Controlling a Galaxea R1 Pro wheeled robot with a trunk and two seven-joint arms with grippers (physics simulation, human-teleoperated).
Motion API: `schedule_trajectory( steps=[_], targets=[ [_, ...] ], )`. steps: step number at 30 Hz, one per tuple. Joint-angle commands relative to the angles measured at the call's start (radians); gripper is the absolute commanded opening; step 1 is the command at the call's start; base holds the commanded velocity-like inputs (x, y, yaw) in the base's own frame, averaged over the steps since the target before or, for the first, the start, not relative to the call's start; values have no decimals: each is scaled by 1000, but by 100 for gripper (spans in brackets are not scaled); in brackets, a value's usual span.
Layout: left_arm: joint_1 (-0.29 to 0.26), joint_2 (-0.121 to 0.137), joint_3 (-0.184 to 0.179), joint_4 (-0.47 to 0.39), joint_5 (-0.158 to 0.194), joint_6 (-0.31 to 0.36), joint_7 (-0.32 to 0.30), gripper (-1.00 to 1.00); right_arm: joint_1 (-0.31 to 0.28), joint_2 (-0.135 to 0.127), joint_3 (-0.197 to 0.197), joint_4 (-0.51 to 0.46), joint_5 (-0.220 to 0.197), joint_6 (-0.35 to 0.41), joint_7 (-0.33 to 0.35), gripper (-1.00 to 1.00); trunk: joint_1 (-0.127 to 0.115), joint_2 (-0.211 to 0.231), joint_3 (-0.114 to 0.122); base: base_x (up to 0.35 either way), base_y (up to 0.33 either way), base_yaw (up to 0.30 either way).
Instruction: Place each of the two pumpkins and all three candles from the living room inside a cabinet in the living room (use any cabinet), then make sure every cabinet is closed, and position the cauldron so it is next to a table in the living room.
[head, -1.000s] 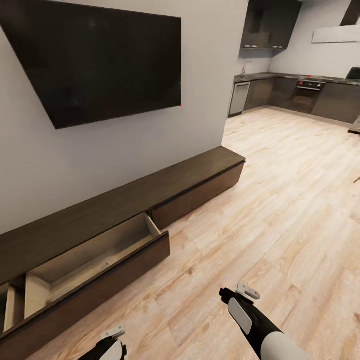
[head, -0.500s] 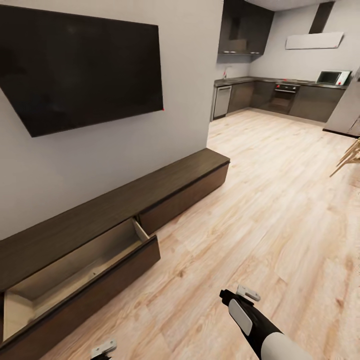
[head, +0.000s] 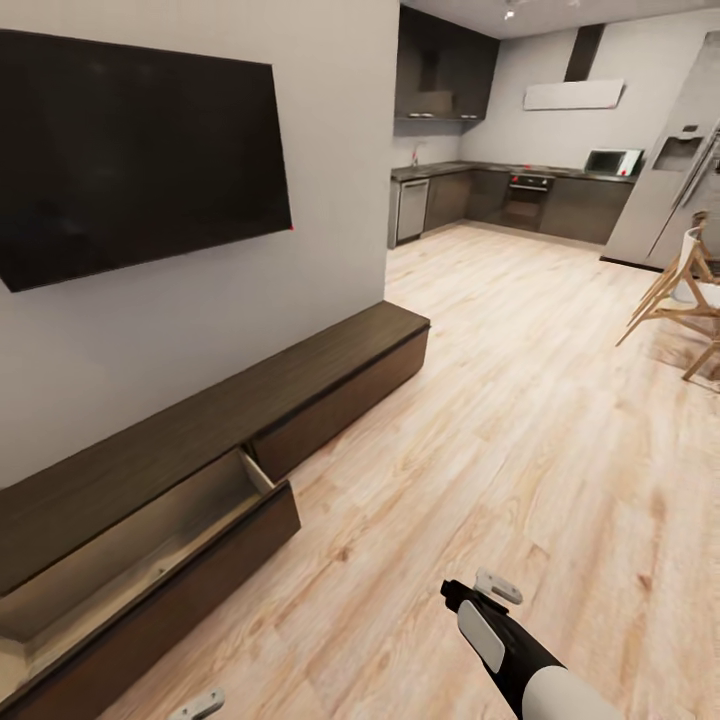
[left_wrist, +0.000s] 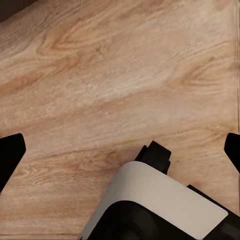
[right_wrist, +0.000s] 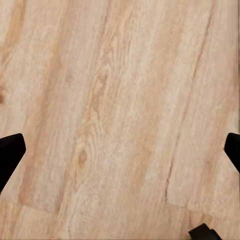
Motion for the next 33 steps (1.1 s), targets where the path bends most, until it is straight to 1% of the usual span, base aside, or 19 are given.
schedule_trajectory(
  steps=[1, 5, 7, 8, 9, 12, 14, 16, 19, 21, 23, 25, 28, 33],
  targets=[
    [0, -1, -9, -1, 7, -1, 5, 100, -1, -1, 8, -1, -5, 5, -8, 100, 0, 0, 1, 0, 0, -194],
    [0, -10, -17, -14, 1, 7, 2, 100, -1, -1, 8, -1, -5, 4, -8, 100, 0, 0, 6, 0, 0, -194],
    [-2, -12, -29, -41, 0, 15, 1, 100, -1, -2, 8, 0, -6, 4, -8, 100, 0, 0, 9, 0, 0, -194],
    [-3, -9, -34, -76, -1, 31, 2, 100, -1, -2, 7, 0, -6, 4, -8, 100, 0, 0, 10, 0, 0, -194],
    [-4, -5, -38, -136, -2, 71, 2, 100, -1, -2, 7, 5, -6, 3, -8, 100, 0, 0, 11, 0, 0, -193],
    [-7, -3, -42, -275, -12, 192, 6, 100, -1, -2, 6, 25, -6, 2, -7, 100, 0, 0, 15, 0, 0, -193],
    [-10, -7, -42, -340, -30, 227, 6, 100, -1, -3, 5, 31, -5, 2, -8, 100, 0, 0, 18, 0, 0, -193],
    [-15, -9, -42, -370, -53, 238, 6, 100, -1, -7, 5, 32, -5, 2, -8, 100, 0, 0, 20, 0, 0, -193],
    [-17, -5, -42, -373, -65, 229, 5, 100, -1, -19, 5, 37, -4, 1, -8, 100, 0, 0, 24, 0, 0, -193],
    [-17, -4, -43, -369, -67, 208, 5, 100, -1, -24, 5, 40, -4, 0, -8, 100, 0, 0, 27, 0, 0, -193],
    [-17, -4, -45, -361, -66, 175, 5, 100, -1, -26, 6, 41, -4, -6, -9, 100, 0, 0, 30, 0, 0, -193],
    [-17, -4, -46, -351, -64, 144, 5, 100, -1, -26, 6, 45, -4, -34, -9, 100, 0, 0, 32, 0, 0, -192],
    [-17, -4, -46, -335, -65, 124, 5, 100, -1, -25, 6, 68, -4, -63, -9, 100, 0, 0, 36, 0, 0, -192],
    [-15, -3, -45, -326, -67, 114, 5, 100, -1, -24, 6, 104, -3, -93, -9, 100, 0, 0, 43, 0, 0, -189]
  ],
)
